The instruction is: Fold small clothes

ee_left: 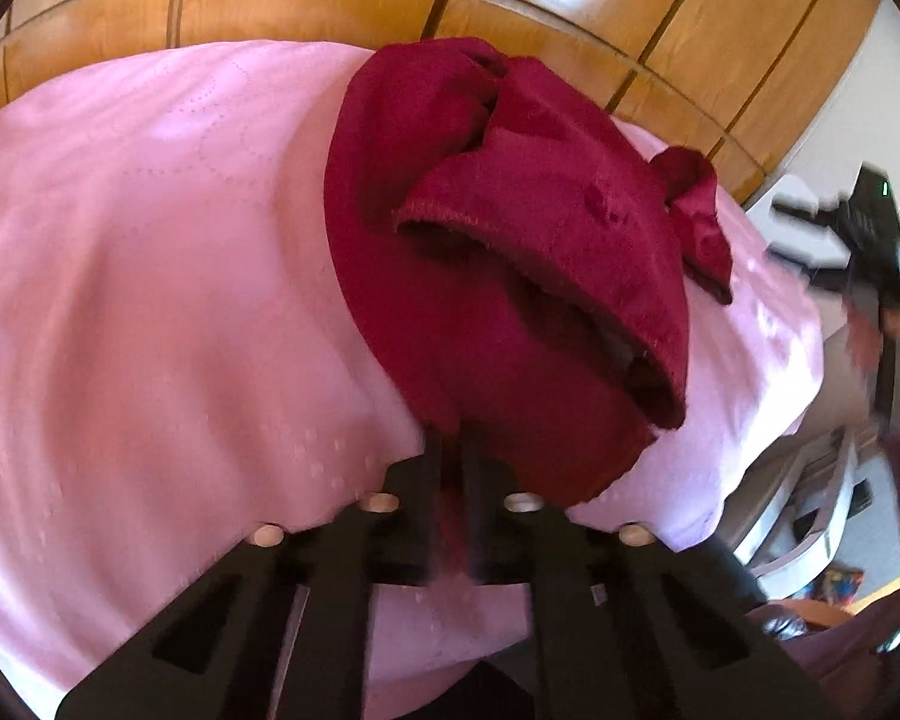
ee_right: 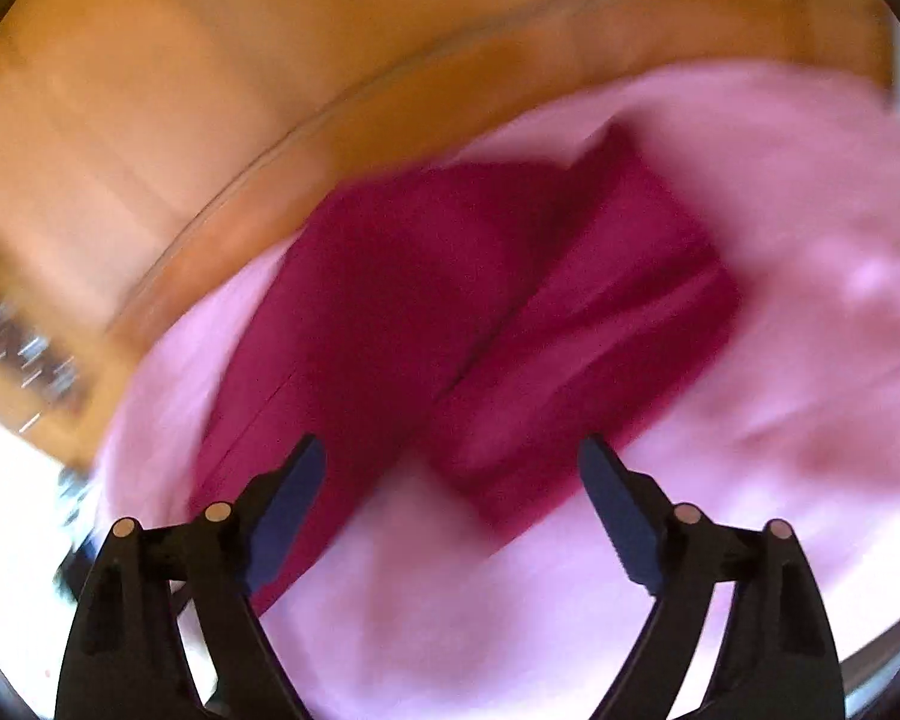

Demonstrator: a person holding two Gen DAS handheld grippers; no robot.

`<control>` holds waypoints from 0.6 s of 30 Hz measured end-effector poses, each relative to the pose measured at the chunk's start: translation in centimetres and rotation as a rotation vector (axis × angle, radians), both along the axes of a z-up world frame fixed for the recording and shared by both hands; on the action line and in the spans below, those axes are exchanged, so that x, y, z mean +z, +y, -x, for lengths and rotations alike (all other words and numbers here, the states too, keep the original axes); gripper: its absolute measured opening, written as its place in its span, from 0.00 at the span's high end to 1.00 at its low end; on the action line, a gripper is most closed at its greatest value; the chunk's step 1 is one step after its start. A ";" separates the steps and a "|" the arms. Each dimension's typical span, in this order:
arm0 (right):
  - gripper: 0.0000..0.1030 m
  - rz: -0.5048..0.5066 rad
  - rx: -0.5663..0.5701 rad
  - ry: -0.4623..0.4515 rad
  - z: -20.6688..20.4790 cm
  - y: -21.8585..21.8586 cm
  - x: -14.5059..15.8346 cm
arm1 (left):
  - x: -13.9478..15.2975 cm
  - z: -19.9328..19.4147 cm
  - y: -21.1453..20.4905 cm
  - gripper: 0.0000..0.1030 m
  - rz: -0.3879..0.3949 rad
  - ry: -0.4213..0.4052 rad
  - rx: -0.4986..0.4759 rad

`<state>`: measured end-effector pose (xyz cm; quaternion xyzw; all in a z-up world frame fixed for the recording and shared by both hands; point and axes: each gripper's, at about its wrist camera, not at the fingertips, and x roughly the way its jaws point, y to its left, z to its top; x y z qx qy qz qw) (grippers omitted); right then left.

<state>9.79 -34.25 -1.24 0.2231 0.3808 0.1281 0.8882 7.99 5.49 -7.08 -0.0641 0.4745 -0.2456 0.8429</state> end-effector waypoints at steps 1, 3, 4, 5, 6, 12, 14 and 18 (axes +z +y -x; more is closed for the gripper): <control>0.18 -0.014 0.066 0.025 -0.1 2.5 -1.2 | 0.3 0.0 0.0 0.96 0.012 -0.008 0.003; 0.20 -0.038 0.153 0.076 -0.7 6.3 -3.2 | 0.9 0.0 -0.2 0.97 0.011 -0.031 0.006; 0.21 -0.036 0.189 0.104 -1.1 8.5 -4.3 | 1.3 0.0 0.0 0.97 0.009 -0.050 0.015; 0.22 -0.030 0.203 0.122 -1.7 10.2 -5.2 | 1.7 -0.1 0.3 0.97 0.009 -0.065 0.025; 0.24 -0.033 0.203 0.130 -2.0 10.9 -5.6 | 2.2 -0.2 0.7 0.97 0.013 -0.079 0.042; 0.90 0.011 0.199 0.101 -3.4 12.7 -5.1 | 6.3 -2.8 8.0 0.98 0.115 -0.151 0.263; 0.91 0.063 0.223 0.068 -2.2 11.6 -4.1 | 8.3 -4.0 11.5 0.98 0.127 -0.198 0.351; 0.92 0.186 0.180 0.020 1.3 7.1 -1.7 | 12.2 -6.3 17.1 0.98 0.108 -0.284 0.481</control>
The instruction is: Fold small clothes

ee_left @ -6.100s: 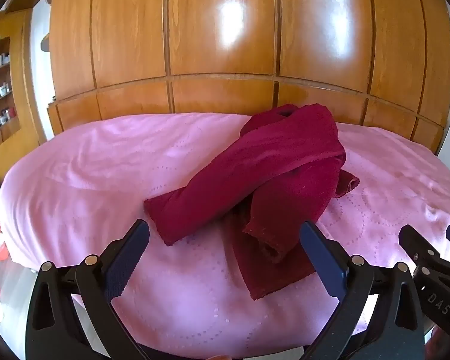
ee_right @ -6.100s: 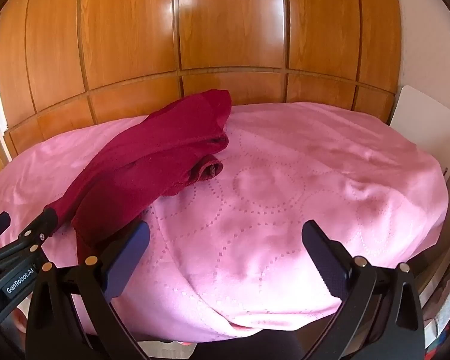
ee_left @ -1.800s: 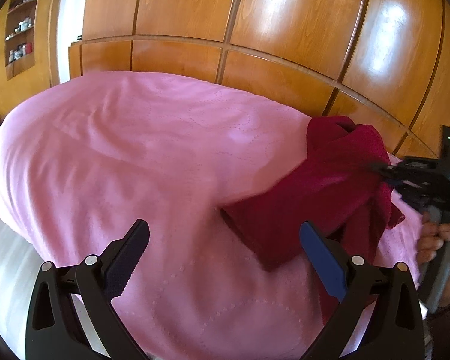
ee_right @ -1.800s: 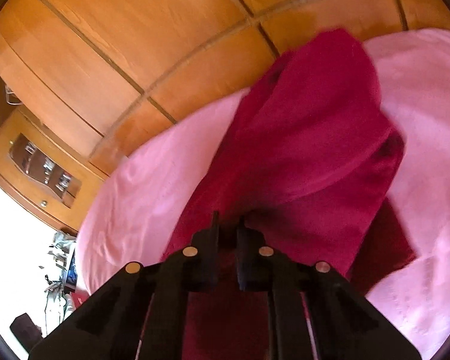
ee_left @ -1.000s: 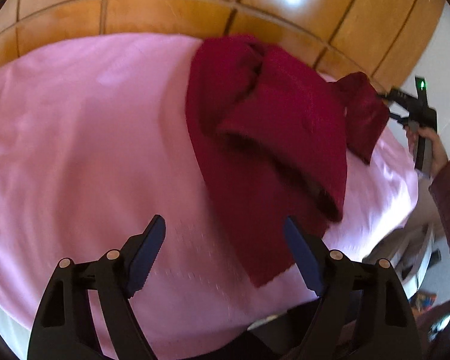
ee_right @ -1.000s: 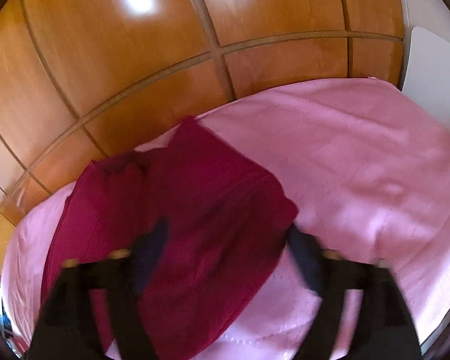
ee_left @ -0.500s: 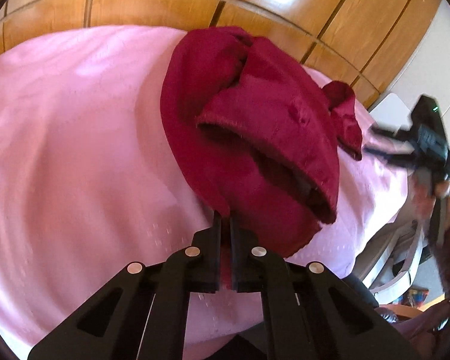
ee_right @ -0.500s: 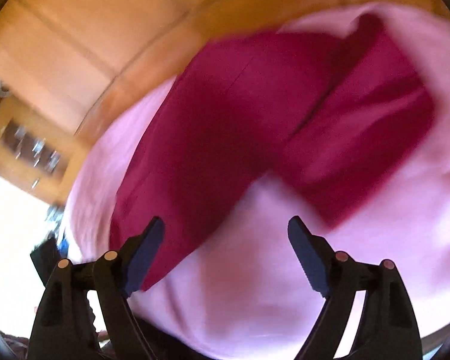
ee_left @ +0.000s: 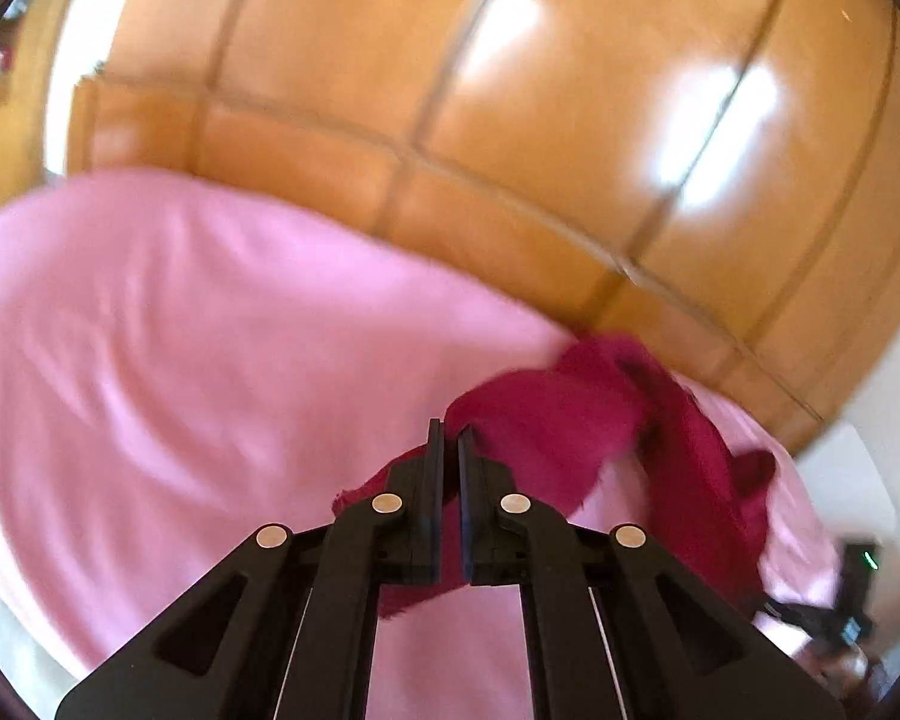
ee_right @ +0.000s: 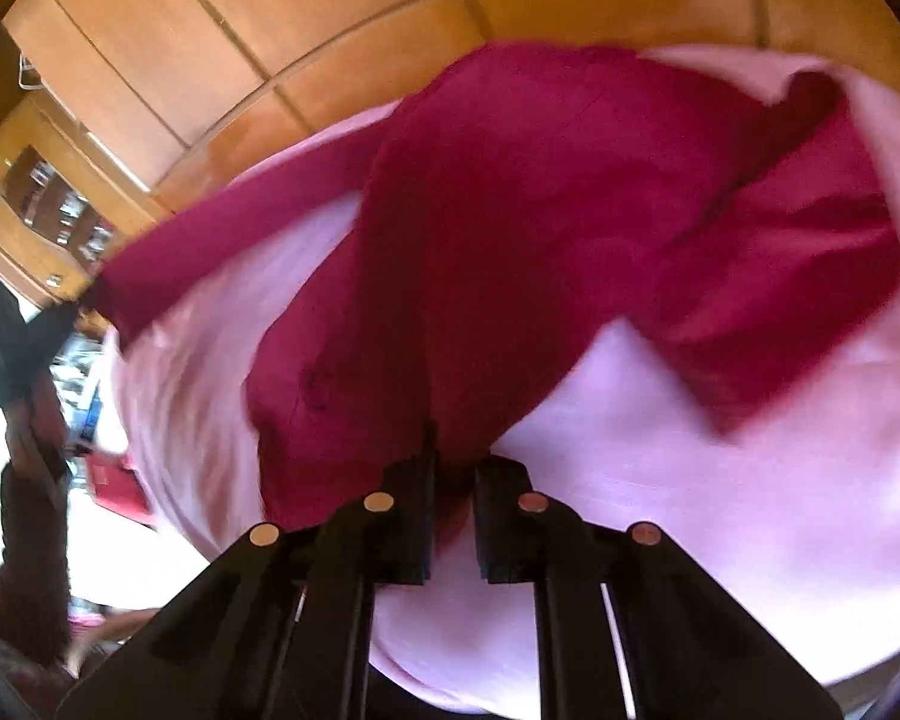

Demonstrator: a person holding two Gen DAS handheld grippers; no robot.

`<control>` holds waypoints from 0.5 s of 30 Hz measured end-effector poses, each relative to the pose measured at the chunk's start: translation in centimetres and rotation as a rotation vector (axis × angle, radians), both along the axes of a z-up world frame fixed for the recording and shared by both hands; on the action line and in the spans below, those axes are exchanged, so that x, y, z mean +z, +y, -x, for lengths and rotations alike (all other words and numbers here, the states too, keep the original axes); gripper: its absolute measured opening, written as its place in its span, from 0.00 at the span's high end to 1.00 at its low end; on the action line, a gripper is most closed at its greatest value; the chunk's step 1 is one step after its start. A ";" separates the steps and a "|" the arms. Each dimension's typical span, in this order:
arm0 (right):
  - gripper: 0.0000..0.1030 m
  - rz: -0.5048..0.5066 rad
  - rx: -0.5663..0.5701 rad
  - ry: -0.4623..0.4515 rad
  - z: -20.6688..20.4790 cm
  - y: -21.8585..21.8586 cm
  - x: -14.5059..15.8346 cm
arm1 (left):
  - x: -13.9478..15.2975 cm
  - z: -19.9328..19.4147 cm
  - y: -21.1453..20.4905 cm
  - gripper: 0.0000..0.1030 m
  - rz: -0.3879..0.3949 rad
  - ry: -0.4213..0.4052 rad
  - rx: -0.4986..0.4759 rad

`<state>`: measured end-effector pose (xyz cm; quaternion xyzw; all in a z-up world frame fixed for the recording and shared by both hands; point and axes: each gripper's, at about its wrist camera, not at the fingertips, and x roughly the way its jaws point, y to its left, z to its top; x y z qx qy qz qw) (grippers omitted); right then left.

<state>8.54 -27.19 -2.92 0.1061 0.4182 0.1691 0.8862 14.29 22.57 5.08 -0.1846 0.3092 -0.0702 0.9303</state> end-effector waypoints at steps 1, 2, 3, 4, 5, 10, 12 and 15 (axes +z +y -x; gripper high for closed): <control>0.92 0.030 -0.029 -0.009 0.8 -1.3 0.5 | 1.2 -0.9 1.1 0.98 -0.034 -0.017 0.037; 0.92 0.060 -0.060 -0.012 1.4 -2.6 0.9 | 1.9 -1.6 1.8 0.98 -0.062 -0.027 0.063; 0.92 0.096 -0.101 -0.012 2.0 -4.1 1.1 | 2.9 -2.6 2.7 0.98 -0.091 -0.036 0.101; 0.92 0.115 -0.131 -0.008 2.9 -5.9 1.0 | 3.5 -3.4 3.2 0.98 -0.106 -0.039 0.124; 0.92 0.136 -0.167 0.003 3.4 -7.2 0.9 | 4.0 -4.1 3.7 0.98 -0.125 -0.041 0.151; 0.92 0.172 -0.192 0.039 5.0 -8.7 0.1 | 5.6 -8.2 6.4 0.98 -0.241 -0.019 0.296; 0.92 0.194 -0.182 0.040 4.4 -8.1 0.0 | 5.5 -9.7 7.0 0.98 -0.283 0.017 0.354; 0.92 0.262 -0.205 0.053 3.2 -7.7 -0.8 | 4.1 -11.1 7.0 0.97 -0.277 0.097 0.380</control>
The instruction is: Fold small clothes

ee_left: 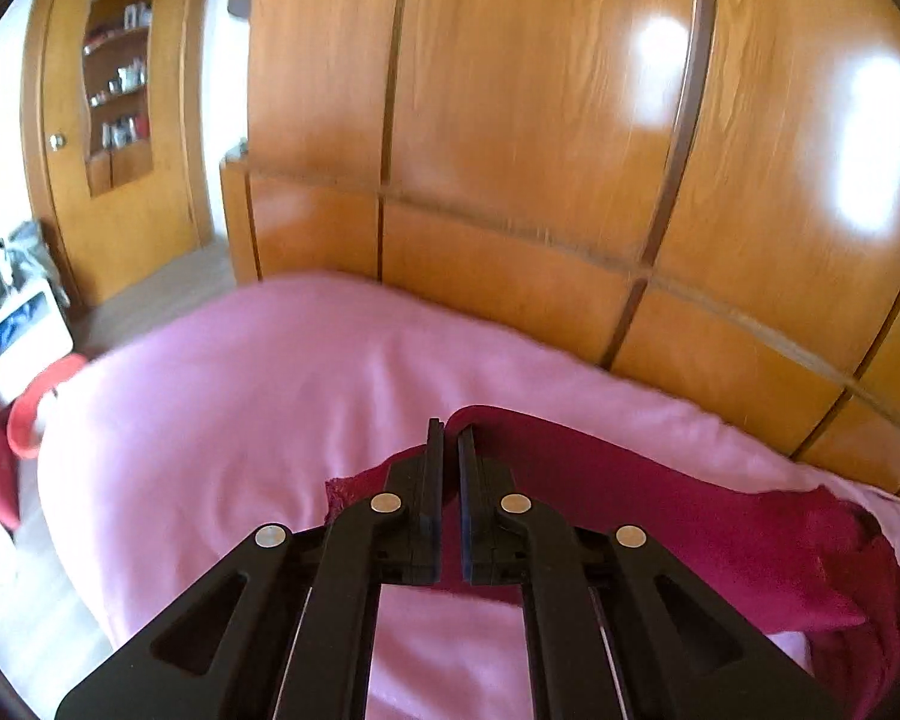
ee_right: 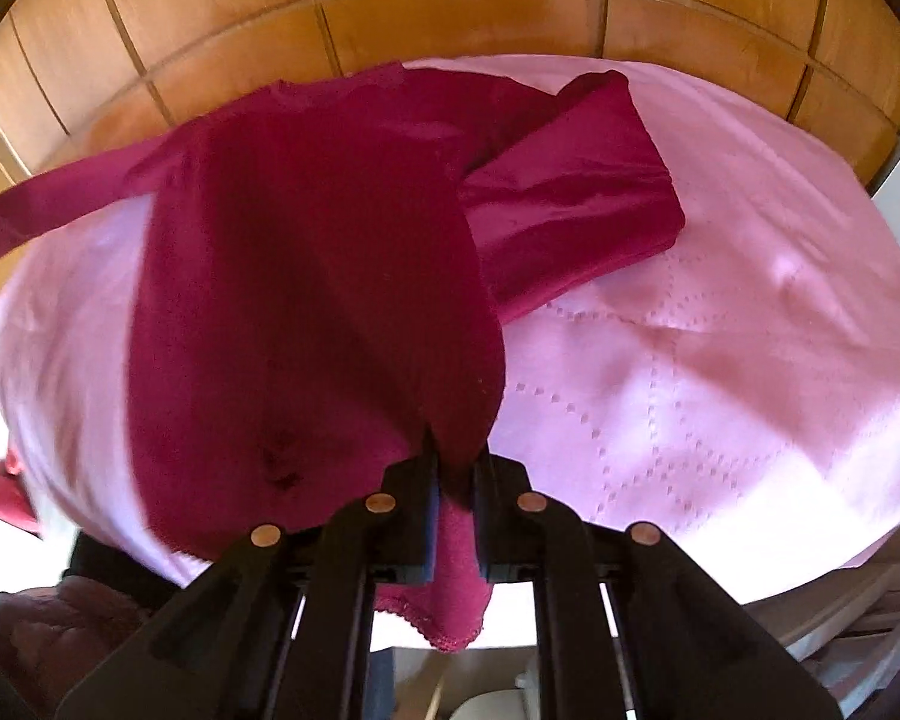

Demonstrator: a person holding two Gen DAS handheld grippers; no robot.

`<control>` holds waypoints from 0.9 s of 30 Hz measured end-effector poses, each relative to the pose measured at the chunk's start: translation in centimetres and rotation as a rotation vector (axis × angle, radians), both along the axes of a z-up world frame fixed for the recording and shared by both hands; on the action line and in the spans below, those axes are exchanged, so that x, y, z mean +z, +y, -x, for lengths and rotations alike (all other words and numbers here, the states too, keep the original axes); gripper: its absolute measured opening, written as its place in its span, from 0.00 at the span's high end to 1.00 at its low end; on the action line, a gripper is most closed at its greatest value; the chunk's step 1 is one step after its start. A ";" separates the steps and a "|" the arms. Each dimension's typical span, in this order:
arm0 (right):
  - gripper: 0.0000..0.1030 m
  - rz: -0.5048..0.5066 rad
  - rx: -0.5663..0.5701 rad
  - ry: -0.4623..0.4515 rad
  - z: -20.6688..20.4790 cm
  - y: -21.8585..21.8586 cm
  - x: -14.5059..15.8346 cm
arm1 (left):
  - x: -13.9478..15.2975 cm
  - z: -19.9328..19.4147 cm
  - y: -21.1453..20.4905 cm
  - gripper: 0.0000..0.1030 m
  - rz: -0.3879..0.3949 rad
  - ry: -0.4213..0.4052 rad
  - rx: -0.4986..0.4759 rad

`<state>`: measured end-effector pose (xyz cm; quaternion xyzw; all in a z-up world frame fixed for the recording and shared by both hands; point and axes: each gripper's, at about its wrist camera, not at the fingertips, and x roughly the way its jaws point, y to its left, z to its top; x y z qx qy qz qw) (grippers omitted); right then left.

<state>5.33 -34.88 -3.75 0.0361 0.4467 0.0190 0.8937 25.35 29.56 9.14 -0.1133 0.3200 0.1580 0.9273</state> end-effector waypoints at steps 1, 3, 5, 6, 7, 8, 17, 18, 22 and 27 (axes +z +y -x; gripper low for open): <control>0.92 0.029 -0.011 0.001 -0.4 0.2 -0.2 | -0.4 0.3 -0.3 0.95 0.011 0.000 -0.001; 0.92 0.082 -0.041 -0.004 -1.0 -0.5 0.2 | -1.0 1.1 -1.6 0.86 0.026 -0.010 -0.018; 0.91 0.160 -0.084 -0.031 -1.2 -1.2 0.7 | -1.8 2.0 -2.7 0.76 0.054 -0.013 -0.044; 0.90 0.210 -0.112 -0.047 -1.6 -1.5 1.0 | -2.2 2.5 -3.5 0.70 0.065 -0.018 -0.060; 0.85 0.243 -0.139 -0.056 -2.0 -1.9 1.1 | -2.7 3.3 -4.6 0.68 0.081 -0.022 -0.089; 0.72 0.263 -0.177 -0.064 -2.3 -2.5 1.5 | -3.0 3.4 -5.7 0.68 0.098 -0.015 -0.120; 0.32 0.191 -0.092 -0.180 -1.1 -0.1 4.0 | -8.2 9.1 -20.6 0.68 0.371 0.089 -0.711; 0.31 0.184 -0.075 -0.179 -1.1 0.4 3.8 | -8.7 9.5 -22.6 0.68 0.376 0.102 -0.770; 0.28 0.139 -0.035 -0.145 -0.7 1.3 2.5 | -11.0 10.4 -30.8 0.68 0.339 0.177 -0.976; 0.27 0.116 -0.031 -0.123 0.1 1.6 1.5 | -14.0 10.2 -36.3 0.68 0.252 0.254 -1.082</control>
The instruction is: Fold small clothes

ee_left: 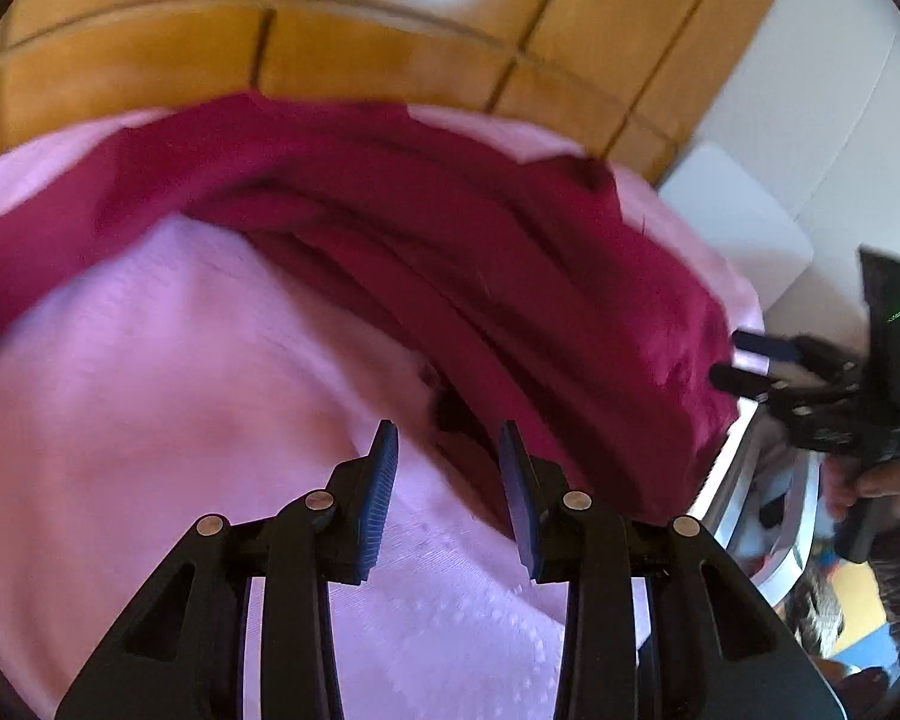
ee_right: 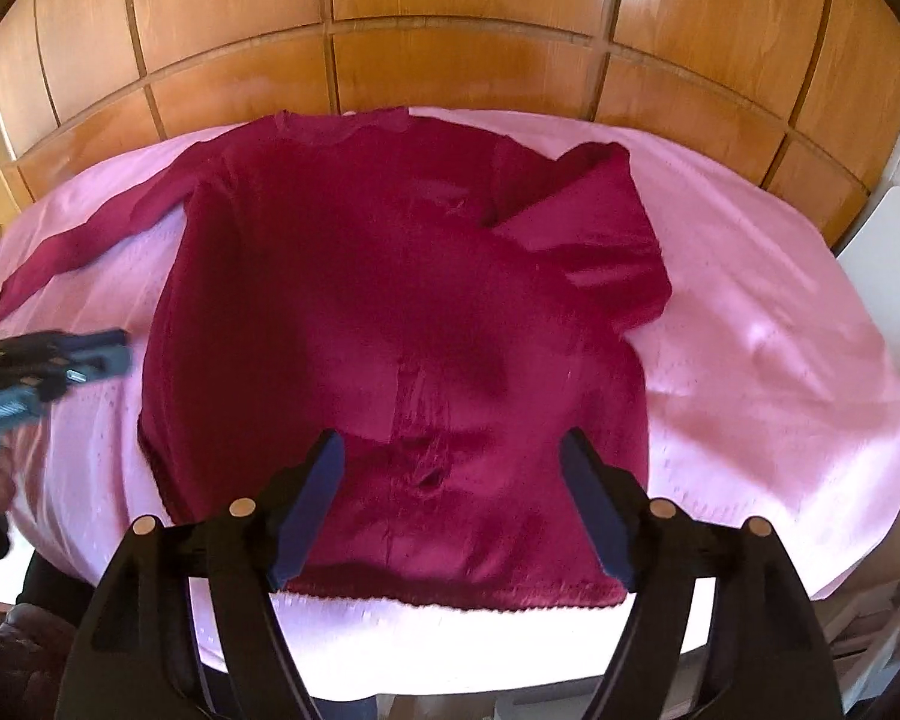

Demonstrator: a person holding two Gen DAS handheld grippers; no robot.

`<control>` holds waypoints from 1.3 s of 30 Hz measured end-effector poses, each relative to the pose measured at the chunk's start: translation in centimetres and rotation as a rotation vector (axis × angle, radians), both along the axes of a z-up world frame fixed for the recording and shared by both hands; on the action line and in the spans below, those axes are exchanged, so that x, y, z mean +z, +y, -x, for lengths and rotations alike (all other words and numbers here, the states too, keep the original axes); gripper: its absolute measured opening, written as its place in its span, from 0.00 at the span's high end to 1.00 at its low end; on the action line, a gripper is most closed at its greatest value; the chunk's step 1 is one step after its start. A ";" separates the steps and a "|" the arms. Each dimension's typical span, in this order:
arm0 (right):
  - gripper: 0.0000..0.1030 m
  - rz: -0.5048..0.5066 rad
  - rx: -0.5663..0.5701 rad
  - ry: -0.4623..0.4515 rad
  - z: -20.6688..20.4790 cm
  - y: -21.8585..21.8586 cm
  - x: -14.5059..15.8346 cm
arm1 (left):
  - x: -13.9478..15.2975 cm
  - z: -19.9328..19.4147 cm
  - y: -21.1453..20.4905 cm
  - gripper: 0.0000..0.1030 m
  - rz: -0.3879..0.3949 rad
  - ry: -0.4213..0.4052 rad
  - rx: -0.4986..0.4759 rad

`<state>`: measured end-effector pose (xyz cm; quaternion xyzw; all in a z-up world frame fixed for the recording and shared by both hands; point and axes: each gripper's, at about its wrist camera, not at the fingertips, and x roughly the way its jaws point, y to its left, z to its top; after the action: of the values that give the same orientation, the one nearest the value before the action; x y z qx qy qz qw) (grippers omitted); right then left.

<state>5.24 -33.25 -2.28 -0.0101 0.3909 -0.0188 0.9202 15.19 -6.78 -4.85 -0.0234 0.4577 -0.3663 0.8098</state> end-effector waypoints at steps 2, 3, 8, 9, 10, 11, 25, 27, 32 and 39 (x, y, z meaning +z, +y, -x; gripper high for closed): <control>0.27 -0.004 0.006 0.001 0.2 0.1 -0.2 | -0.8 -1.2 -0.6 0.68 -0.016 0.031 0.004; 0.26 -0.005 0.006 -0.002 0.1 0.1 -0.3 | -1.0 -1.5 -0.7 0.68 -0.004 0.036 0.009; 0.26 -0.030 -0.006 -0.006 0.3 0.1 -0.5 | -0.8 -1.3 -0.3 0.98 0.028 0.031 0.022; 0.26 -0.034 -0.005 -0.013 0.3 0.2 -0.3 | -0.7 -1.0 0.1 0.98 0.038 0.023 0.022; 0.26 -0.035 -0.006 -0.019 0.5 0.3 -0.2 | -0.4 -0.6 0.8 0.99 0.047 0.016 0.029; 0.26 -0.037 -0.007 -0.025 0.5 0.3 0.0 | 0.1 0.0 1.8 0.99 0.063 0.008 0.035; 0.25 -0.080 0.004 -0.073 -0.9 0.9 1.7 | 10.9 12.8 19.2 1.00 0.232 -0.093 0.224; 0.24 -0.074 0.003 -0.064 -1.0 0.8 1.4 | 10.0 13.7 19.8 1.00 0.216 -0.052 0.253; 0.24 -0.112 -0.086 -0.048 -1.5 -1.5 0.4 | 7.5 12.4 21.6 1.00 0.161 0.004 0.357; 0.29 -0.333 -0.302 -0.026 -4.8 -7.5 -1.9 | 6.1 7.6 19.8 1.00 0.070 -0.021 0.415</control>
<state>10.09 -40.77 -4.22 0.2008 0.3738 -0.0919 0.9009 7.60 12.99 1.29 -0.1412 0.4216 -0.2076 0.8713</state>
